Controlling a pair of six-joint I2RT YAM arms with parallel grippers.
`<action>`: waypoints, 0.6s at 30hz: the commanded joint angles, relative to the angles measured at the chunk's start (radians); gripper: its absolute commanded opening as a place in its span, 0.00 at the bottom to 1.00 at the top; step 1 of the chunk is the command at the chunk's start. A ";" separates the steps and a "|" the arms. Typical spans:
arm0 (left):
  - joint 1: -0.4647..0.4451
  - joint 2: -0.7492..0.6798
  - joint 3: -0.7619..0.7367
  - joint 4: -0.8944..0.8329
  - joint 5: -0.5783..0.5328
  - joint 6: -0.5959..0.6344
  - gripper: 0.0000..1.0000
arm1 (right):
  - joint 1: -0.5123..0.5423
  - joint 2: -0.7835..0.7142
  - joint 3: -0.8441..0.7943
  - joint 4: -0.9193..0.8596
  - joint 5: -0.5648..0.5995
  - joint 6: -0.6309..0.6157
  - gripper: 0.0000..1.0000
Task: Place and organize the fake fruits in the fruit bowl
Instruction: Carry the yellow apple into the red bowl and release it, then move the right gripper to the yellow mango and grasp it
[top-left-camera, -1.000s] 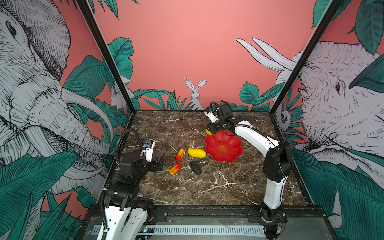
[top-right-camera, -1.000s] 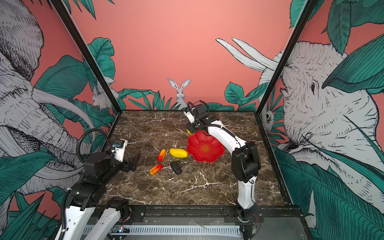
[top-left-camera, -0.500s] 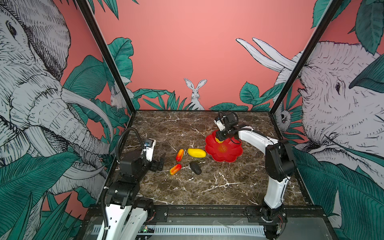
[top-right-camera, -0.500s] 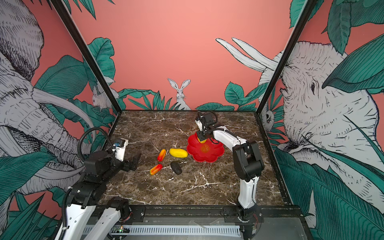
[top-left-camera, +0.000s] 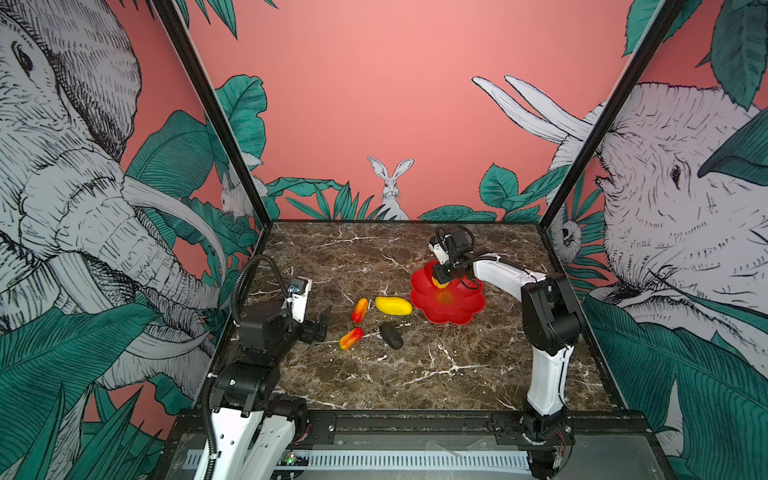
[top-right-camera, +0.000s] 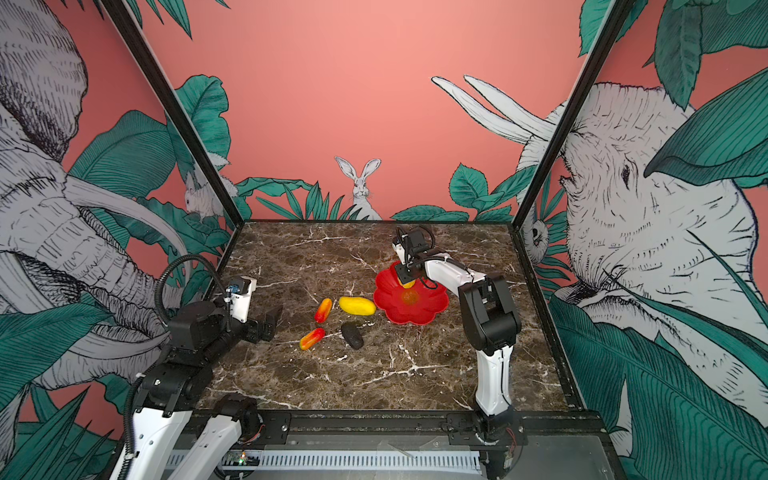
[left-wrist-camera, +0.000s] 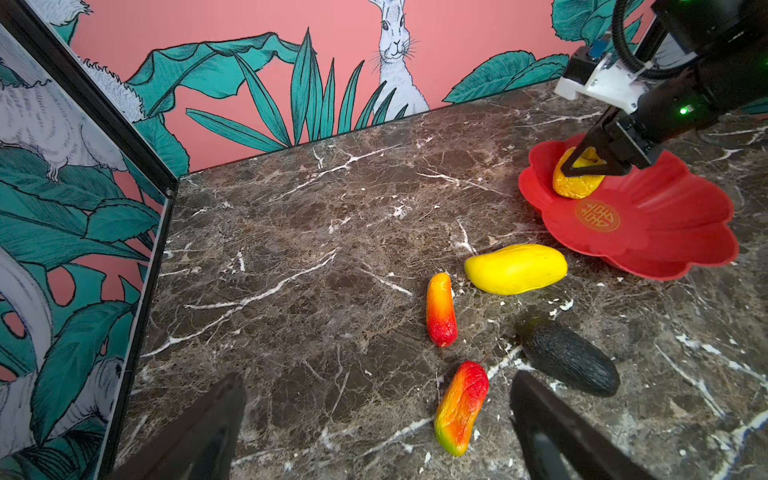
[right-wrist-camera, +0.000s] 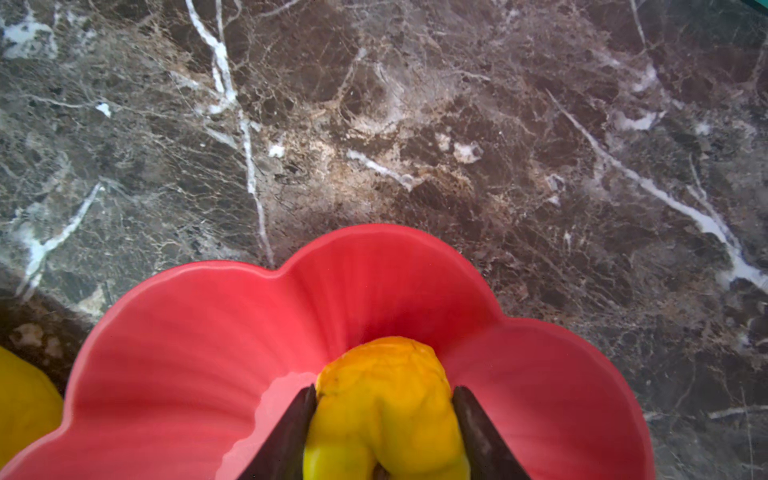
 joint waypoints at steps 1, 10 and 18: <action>0.008 0.009 0.006 0.020 0.019 0.004 1.00 | -0.001 0.009 -0.005 0.014 0.018 -0.016 0.39; 0.013 0.013 0.008 0.021 0.028 0.003 1.00 | 0.000 -0.064 0.016 -0.047 0.015 -0.047 0.78; 0.015 0.009 0.006 0.020 0.035 0.002 1.00 | 0.068 -0.207 0.046 -0.124 -0.075 -0.096 0.99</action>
